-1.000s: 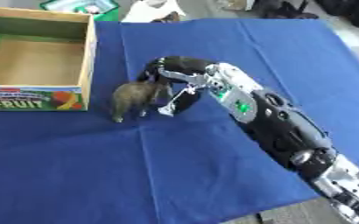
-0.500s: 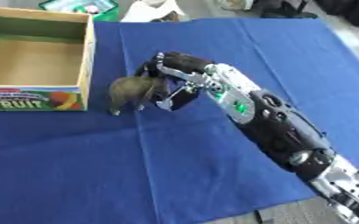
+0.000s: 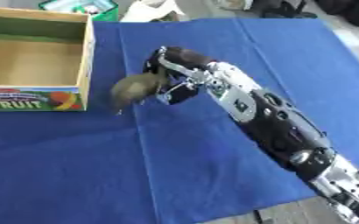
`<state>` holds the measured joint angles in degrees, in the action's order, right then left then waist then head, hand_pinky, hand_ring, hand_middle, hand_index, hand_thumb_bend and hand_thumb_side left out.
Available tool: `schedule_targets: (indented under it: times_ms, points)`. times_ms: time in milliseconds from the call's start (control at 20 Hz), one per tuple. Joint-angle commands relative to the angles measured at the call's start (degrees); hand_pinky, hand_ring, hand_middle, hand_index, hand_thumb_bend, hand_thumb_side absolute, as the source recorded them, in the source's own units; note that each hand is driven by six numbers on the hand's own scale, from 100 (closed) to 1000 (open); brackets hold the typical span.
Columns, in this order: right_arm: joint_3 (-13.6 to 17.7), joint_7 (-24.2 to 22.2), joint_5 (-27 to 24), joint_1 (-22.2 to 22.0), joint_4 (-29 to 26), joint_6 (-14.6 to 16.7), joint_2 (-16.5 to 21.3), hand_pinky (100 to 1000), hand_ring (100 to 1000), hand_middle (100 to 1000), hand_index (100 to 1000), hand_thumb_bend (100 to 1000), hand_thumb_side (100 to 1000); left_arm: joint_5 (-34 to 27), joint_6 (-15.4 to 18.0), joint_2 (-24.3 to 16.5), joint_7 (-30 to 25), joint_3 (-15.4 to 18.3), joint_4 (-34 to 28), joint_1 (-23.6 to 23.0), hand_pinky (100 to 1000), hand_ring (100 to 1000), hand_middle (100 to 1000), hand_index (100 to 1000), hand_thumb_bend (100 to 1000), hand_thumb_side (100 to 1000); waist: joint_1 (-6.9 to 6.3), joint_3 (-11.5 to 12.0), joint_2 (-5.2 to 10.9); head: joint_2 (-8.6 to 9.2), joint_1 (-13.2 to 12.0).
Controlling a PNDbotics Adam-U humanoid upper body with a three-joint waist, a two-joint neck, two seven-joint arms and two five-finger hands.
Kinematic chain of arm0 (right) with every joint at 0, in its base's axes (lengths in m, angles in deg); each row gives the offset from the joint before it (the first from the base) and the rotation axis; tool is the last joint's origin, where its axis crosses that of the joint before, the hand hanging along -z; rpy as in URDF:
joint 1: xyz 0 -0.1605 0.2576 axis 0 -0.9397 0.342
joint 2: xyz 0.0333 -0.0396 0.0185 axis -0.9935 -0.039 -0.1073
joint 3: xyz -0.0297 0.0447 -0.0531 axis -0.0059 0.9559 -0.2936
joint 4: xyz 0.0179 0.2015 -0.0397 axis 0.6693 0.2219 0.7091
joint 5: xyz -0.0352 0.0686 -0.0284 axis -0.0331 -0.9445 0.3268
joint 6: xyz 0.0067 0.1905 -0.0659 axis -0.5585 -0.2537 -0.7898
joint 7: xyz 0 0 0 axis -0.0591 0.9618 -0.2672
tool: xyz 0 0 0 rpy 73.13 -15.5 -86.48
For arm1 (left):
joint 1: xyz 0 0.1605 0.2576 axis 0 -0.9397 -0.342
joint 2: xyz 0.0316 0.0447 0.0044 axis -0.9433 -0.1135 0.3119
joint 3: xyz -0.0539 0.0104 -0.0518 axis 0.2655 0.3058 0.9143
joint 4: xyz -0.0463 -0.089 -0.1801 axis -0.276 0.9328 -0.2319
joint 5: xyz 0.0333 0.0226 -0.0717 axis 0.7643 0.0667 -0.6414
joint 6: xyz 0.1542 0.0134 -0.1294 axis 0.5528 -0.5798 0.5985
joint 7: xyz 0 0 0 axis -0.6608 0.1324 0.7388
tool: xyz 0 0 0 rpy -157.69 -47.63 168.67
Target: Pick up objects on the table and place them in the box.
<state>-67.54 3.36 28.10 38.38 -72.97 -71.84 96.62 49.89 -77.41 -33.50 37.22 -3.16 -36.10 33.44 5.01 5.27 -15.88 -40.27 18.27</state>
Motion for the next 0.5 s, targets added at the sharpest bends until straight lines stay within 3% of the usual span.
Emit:
schedule_targets:
  times_ms: [50, 500]
  points:
    - [1.68, 0.2, -2.63, 1.93, -2.61, -1.44, 2.57, 225, 485, 414, 590, 100, 100, -0.08, 0.05, -0.75, -0.11, 0.09, -0.75, 0.24, 597, 496, 493, 654, 238, 632, -0.45, -0.02, 1.19, 0.08, 0.14]
    - [4.46, 0.6, -6.98, 5.73, -3.07, -4.96, 3.99, 219, 485, 415, 593, 100, 100, -0.21, 0.13, -0.69, -0.23, -0.08, -0.81, 0.42, 597, 496, 492, 654, 239, 630, -0.55, 0.66, 1.27, 0.5, 0.53]
